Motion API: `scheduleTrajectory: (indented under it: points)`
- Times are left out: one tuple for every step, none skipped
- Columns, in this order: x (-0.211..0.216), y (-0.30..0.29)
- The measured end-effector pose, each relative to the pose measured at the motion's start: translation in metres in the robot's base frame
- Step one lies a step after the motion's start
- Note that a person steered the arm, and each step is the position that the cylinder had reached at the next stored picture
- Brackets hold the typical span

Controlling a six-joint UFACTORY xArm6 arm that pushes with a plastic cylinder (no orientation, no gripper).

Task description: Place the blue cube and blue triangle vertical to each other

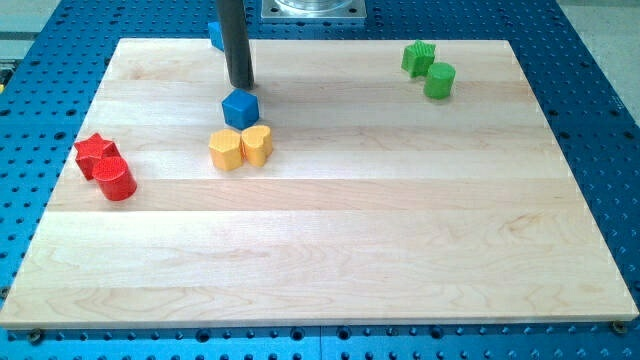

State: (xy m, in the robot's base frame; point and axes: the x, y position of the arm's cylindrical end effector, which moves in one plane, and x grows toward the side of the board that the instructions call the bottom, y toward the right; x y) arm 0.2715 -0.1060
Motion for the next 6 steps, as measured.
scheduleTrajectory:
  points:
    - [-0.059,0.01]
    - [-0.08,0.002]
    - [-0.012,-0.079]
    - [0.031,-0.153]
    - [-0.018,-0.154]
    - [-0.063,-0.135]
